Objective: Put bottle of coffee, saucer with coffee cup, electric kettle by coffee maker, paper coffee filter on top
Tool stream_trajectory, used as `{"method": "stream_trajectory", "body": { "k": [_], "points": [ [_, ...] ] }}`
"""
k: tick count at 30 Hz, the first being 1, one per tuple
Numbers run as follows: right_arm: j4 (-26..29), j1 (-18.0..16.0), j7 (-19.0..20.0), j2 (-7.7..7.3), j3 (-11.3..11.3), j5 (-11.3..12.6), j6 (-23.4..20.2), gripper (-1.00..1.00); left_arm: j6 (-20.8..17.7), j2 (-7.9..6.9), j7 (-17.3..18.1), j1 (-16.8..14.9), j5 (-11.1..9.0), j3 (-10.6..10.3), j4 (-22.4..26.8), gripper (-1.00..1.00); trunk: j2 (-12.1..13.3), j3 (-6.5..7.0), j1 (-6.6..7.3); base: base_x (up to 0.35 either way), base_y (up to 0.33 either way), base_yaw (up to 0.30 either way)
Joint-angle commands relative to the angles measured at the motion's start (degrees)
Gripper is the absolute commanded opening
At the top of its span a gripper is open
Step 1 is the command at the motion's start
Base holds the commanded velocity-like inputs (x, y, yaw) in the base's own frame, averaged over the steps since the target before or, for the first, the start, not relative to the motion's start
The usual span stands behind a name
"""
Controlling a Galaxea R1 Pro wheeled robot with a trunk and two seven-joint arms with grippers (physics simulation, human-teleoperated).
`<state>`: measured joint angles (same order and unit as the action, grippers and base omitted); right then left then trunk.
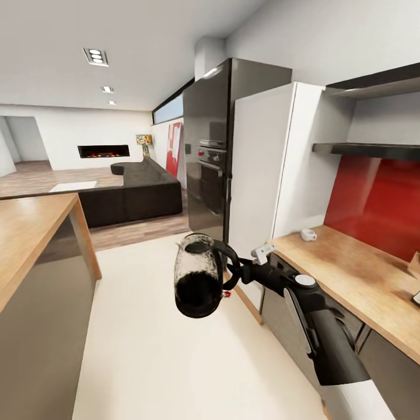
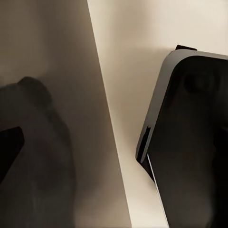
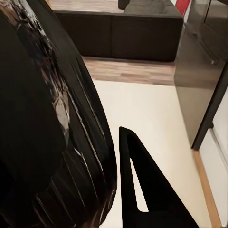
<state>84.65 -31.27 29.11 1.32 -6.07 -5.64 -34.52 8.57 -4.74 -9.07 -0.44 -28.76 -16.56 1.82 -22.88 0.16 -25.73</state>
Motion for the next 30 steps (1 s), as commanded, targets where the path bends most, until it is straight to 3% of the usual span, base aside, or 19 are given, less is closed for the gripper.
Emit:
{"method": "stream_trajectory", "body": {
  "k": [1, 9, 22, 30],
  "points": [
    [0.08, -0.03, 0.50, 0.07, 0.08, -0.34, -0.18, -1.00, 0.06, 0.00, -0.16, 0.00, -0.43, -0.49, 0.02, 1.00, -0.04, -0.02, -0.05, 0.289, 0.199, 0.000],
    [0.16, -0.02, 0.43, 0.09, 0.10, -0.33, -0.15, -1.00, 0.08, 0.00, -0.16, 0.00, -0.35, -0.49, 0.02, 1.00, -0.04, -0.02, -0.05, 0.289, 0.199, -0.048],
    [0.17, -0.03, 0.42, 0.09, 0.13, -0.33, -0.13, -1.00, 0.15, -0.11, -0.14, 0.00, -0.25, -0.56, 1.70, 1.00, -0.04, -0.02, -0.05, 0.285, 0.175, -0.287],
    [0.17, -0.02, 0.42, 0.09, 0.12, -0.33, -0.19, -1.00, 0.90, -0.19, -0.07, -0.25, -0.17, -0.58, 5.77, 1.00, -0.04, -0.02, -0.05, 0.034, 0.007, -0.298]
  ]
}}
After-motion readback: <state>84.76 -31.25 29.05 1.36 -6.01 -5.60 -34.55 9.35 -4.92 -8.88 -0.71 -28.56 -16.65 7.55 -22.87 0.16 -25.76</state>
